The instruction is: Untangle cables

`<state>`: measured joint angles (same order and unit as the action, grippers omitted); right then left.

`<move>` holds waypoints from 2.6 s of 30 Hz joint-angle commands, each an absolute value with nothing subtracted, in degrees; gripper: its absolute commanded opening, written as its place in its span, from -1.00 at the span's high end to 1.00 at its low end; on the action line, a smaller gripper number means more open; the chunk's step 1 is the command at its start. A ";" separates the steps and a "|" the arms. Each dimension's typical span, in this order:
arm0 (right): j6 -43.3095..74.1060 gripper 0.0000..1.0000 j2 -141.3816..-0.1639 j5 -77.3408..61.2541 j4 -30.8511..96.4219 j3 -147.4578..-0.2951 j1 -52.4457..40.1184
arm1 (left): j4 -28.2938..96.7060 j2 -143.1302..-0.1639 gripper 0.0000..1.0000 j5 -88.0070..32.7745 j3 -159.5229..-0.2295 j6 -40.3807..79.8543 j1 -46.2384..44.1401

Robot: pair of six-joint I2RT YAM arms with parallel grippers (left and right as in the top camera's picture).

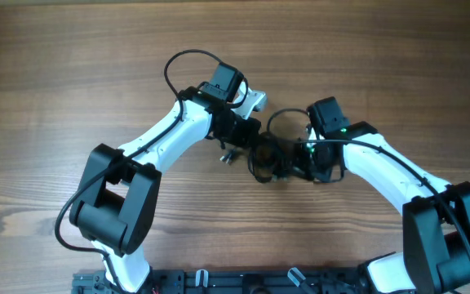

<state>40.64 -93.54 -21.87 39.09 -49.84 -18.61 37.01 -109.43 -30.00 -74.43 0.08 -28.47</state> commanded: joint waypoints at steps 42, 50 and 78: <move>6.11 0.35 -94.30 -16.56 21.71 -49.76 -21.47 | 36.93 -107.79 0.92 -30.15 -75.00 2.15 -28.60; 6.07 0.22 -94.30 -16.73 22.83 -49.76 -21.47 | 36.93 -107.79 0.92 -30.15 -75.00 2.17 -28.60; 2.92 -0.15 -94.28 -19.40 21.17 -48.21 -21.32 | 43.03 -107.79 0.92 -23.24 -75.00 2.13 -27.90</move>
<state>12.51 -93.65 -12.10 21.98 -47.97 -21.28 43.88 -109.38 -22.06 -74.48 2.02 -28.34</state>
